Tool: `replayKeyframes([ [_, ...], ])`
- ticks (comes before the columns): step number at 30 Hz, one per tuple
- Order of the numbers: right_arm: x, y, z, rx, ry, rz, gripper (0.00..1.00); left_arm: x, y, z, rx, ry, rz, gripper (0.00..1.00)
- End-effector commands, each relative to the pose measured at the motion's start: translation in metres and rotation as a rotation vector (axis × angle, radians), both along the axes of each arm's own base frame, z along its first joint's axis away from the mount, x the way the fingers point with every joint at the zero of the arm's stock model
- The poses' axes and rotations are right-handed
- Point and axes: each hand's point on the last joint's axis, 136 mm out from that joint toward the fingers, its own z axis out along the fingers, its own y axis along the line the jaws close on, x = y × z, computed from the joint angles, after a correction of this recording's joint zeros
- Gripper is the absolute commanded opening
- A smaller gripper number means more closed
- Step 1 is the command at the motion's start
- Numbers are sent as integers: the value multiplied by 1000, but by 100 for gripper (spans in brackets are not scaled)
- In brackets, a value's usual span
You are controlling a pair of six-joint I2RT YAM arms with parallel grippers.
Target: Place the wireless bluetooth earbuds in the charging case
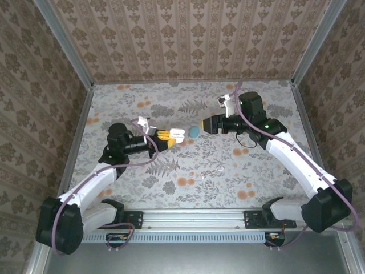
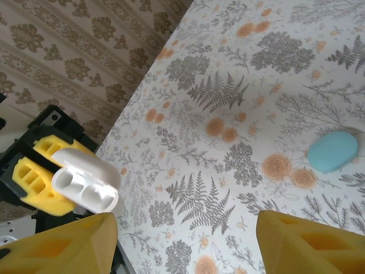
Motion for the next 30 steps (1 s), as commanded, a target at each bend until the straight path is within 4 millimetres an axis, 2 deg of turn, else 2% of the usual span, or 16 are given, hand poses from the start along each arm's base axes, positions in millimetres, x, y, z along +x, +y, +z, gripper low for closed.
replayKeyframes([
  [1,-15,-14,-38,-89,98,-44,64,7,6,10,-41,-85,49,0],
  [5,-39,-15,-83,-252,139,-16,63,13,10,4,-35,-73,75,0],
  [8,-58,-17,-120,-452,168,25,63,16,11,1,-31,-66,87,0],
  [10,-65,-16,-138,-528,207,48,62,17,12,0,-29,-61,95,0],
  [13,-67,-12,-155,-549,264,66,62,18,13,-3,-26,-54,105,0],
  [14,-67,-9,-167,-562,298,80,62,18,13,-4,-24,-51,106,0],
  [16,-66,-3,-179,-562,335,107,59,18,14,-6,-18,-43,108,0],
  [19,-63,5,-194,-572,382,138,49,16,17,-9,-11,-38,120,0],
  [25,-57,15,-221,-609,448,175,44,11,22,-12,5,-46,145,0],
  [30,-67,13,-248,-644,516,193,40,8,27,-13,12,-59,167,0],
])
